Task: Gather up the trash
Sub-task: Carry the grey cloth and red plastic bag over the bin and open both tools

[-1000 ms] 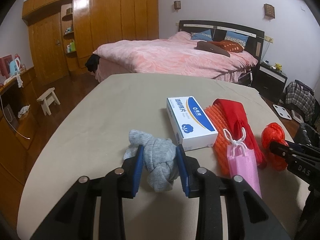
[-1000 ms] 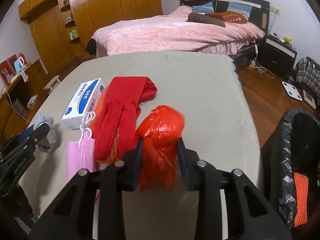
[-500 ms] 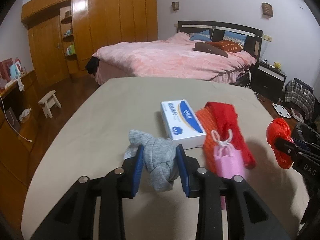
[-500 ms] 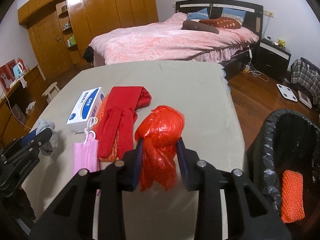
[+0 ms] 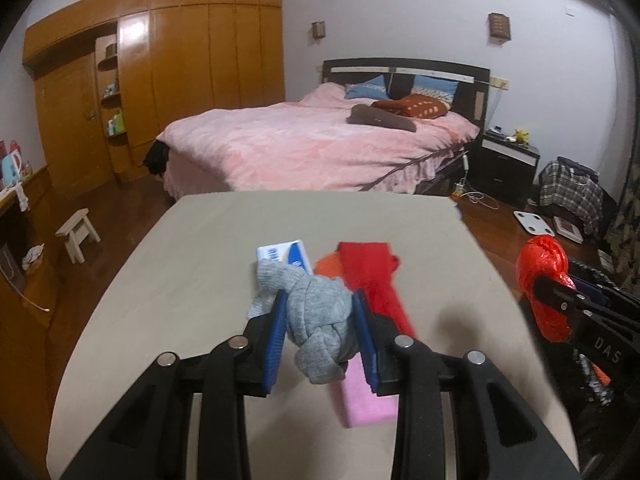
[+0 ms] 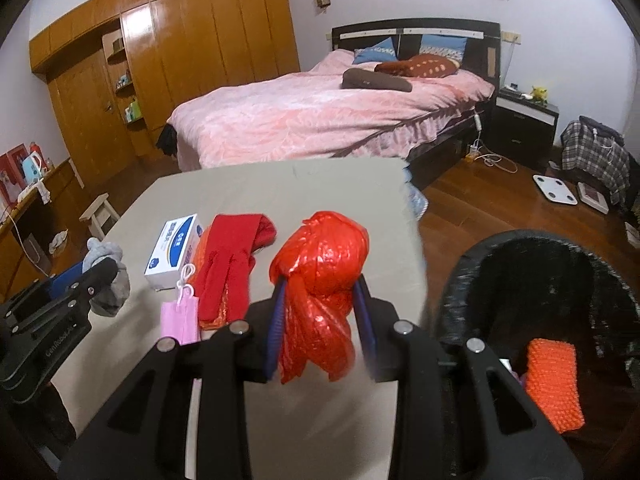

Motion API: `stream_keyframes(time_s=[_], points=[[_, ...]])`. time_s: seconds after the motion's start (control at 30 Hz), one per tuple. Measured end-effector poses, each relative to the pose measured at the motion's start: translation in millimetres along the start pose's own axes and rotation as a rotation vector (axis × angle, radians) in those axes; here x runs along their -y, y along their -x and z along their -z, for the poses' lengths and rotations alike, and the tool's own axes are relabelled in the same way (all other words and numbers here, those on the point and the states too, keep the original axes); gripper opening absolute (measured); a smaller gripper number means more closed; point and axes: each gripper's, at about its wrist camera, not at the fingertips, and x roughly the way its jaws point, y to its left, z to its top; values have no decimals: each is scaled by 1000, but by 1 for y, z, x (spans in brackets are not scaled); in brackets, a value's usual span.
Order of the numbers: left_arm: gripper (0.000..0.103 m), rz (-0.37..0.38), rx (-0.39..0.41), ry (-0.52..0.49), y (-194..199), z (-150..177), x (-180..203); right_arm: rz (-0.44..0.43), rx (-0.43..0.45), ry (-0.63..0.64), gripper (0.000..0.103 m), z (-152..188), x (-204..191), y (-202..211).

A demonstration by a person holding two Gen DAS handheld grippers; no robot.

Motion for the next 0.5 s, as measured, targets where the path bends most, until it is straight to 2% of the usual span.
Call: stream_keyframes(time_s=[0.5], points=[[33,139,58,-64,32,-22,75,87,85,9,31,0,45,63]])
